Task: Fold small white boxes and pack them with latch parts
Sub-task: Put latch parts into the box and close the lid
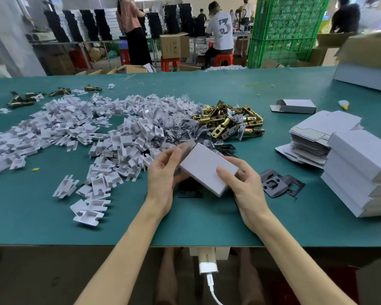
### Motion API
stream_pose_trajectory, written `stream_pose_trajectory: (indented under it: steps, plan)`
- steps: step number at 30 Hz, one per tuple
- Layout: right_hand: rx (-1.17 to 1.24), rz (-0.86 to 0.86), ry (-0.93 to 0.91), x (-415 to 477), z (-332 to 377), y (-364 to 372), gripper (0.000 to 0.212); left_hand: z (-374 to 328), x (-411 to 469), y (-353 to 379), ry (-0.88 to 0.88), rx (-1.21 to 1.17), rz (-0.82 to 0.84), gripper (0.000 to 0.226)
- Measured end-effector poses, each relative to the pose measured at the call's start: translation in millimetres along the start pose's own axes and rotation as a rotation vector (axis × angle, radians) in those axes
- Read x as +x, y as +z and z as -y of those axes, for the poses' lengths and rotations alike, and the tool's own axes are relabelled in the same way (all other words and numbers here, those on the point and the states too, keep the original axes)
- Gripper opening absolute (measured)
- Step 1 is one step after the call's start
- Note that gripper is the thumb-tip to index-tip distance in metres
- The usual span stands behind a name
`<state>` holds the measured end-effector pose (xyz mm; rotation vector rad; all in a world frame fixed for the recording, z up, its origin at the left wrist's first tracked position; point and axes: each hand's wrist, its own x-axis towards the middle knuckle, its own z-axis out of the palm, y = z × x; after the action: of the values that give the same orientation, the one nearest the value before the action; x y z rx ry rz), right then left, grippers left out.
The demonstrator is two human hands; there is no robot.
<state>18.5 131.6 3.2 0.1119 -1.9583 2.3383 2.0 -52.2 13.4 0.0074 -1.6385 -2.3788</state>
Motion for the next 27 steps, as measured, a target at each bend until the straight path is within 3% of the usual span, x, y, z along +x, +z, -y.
stream_pose_trajectory:
  steps: [7,10,16,27]
  plan:
    - [0.180,-0.102,0.085,2.7,0.7,-1.5,0.050,-1.8,-2.8,1.9,-0.056,0.034,0.049,0.022]
    - [0.221,-0.146,0.090,2.9,1.3,-2.9,0.036,0.0,-4.9,3.4,-0.059,0.102,0.109,0.027]
    - [0.272,-0.114,0.111,0.5,3.7,-1.8,0.025,4.4,-5.1,2.7,-0.045,0.211,0.170,0.017]
    - [0.260,-0.077,0.101,-1.0,6.1,-0.2,0.023,2.9,-4.4,3.0,-0.075,0.152,0.129,0.020]
